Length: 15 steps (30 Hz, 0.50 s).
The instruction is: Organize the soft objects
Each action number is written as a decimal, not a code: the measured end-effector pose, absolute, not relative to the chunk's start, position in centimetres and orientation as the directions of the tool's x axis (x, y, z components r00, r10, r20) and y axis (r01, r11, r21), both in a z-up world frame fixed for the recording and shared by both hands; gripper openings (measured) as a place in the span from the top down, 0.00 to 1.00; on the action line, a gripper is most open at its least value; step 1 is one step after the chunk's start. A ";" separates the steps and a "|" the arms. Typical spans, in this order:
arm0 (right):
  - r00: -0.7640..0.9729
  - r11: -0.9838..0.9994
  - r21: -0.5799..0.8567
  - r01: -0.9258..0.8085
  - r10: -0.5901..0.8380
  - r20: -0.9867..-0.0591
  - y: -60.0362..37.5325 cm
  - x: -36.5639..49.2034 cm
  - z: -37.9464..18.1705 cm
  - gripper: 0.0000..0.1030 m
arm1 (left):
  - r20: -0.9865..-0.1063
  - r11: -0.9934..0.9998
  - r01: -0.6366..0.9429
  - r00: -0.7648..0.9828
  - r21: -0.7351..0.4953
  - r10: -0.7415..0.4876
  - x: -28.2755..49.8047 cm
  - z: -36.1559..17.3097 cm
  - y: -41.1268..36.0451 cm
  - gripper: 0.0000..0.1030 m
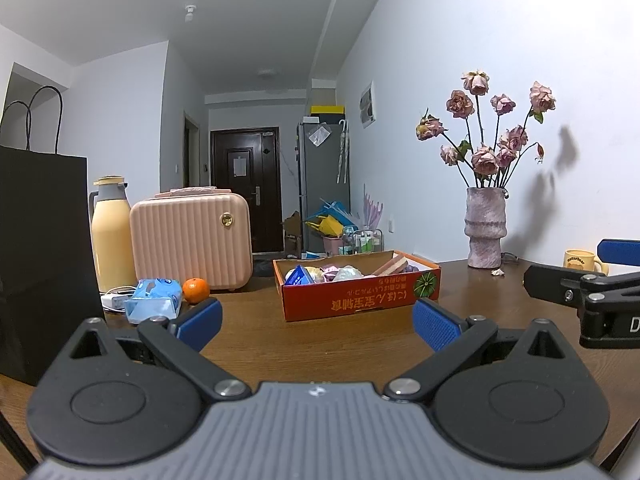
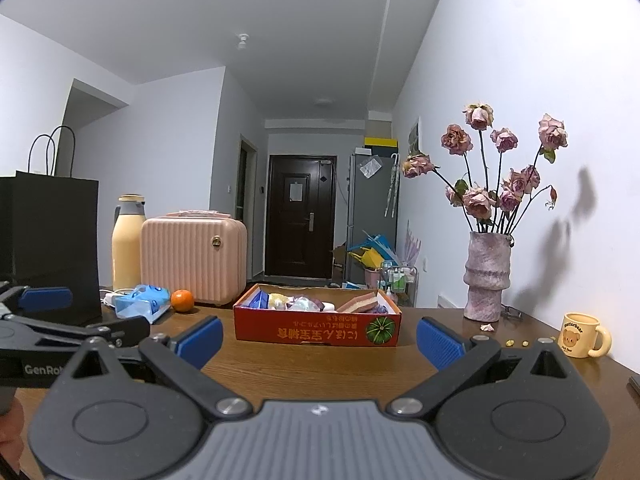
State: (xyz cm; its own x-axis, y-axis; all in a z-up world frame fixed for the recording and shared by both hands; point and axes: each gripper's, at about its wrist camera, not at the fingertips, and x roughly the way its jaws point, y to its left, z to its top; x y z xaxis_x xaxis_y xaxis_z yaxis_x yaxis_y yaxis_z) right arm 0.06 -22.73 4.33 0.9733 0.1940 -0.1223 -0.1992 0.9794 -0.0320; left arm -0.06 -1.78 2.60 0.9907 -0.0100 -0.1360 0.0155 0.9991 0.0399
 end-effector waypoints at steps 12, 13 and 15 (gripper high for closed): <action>0.973 0.979 -0.032 -0.200 0.195 -0.123 -22.7 0.0 4.3 0.00 | -0.138 0.999 0.016 0.990 0.040 -0.010 -0.1 2.6 -1.8 0.00; 0.973 0.979 -0.031 -0.200 0.195 -0.124 -22.7 0.0 4.3 0.00 | -0.138 0.999 0.016 0.990 0.041 -0.010 -0.1 2.6 -1.8 0.00; 0.973 0.979 -0.032 -0.200 0.194 -0.124 -22.7 0.0 4.3 0.00 | -0.137 0.999 0.017 0.990 0.041 -0.011 -0.1 2.6 -1.8 0.00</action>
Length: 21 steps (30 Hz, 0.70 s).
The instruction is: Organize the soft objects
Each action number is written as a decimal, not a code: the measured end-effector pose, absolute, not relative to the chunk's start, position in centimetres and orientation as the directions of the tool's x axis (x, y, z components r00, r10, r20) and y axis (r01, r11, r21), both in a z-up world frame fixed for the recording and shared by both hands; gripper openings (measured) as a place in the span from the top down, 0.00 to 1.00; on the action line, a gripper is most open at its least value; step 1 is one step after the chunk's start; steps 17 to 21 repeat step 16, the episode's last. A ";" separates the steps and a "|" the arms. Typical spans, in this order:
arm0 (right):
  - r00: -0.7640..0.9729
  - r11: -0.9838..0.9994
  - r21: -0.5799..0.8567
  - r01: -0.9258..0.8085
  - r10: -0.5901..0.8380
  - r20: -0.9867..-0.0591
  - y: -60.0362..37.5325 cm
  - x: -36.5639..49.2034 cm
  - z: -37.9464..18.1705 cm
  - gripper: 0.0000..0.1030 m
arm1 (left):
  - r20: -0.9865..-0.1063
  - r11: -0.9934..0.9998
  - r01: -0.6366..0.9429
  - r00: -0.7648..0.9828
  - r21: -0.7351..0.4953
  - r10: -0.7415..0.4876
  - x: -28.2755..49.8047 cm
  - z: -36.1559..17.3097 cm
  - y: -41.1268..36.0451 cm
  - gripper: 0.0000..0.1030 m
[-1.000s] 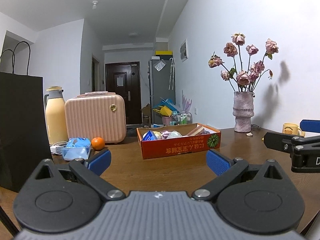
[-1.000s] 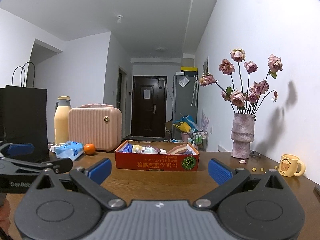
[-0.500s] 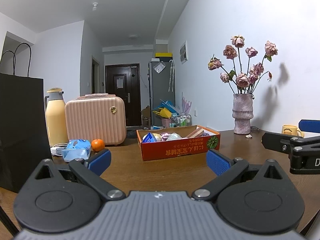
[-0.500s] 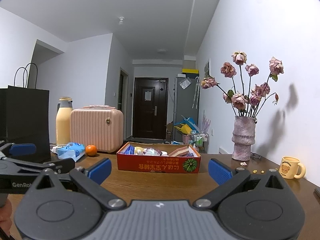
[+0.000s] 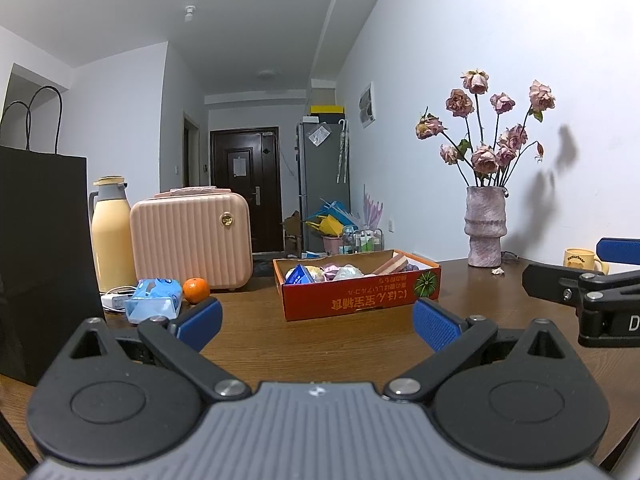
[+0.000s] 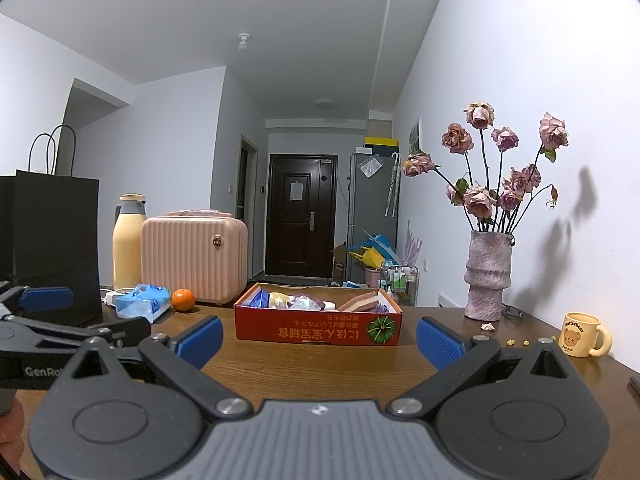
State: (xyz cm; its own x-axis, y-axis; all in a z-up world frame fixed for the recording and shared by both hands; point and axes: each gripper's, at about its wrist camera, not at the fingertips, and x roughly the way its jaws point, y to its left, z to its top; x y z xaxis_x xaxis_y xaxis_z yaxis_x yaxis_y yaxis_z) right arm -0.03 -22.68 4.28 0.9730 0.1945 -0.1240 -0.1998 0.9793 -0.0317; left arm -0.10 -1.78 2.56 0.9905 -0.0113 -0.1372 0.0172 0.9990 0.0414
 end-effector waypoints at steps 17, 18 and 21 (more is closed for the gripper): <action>0.971 0.980 -0.025 -0.195 0.190 -0.142 -22.9 1.3 3.9 0.00 | -0.146 0.999 0.023 0.989 0.035 -0.018 0.4 2.4 -1.5 0.00; 0.971 0.980 -0.025 -0.195 0.190 -0.142 -22.9 1.3 3.9 0.00 | -0.146 0.999 0.023 0.989 0.035 -0.018 0.4 2.4 -1.5 0.00; 0.971 0.980 -0.025 -0.195 0.190 -0.142 -22.9 1.3 3.9 0.00 | -0.146 0.999 0.023 0.989 0.035 -0.018 0.4 2.4 -1.5 0.00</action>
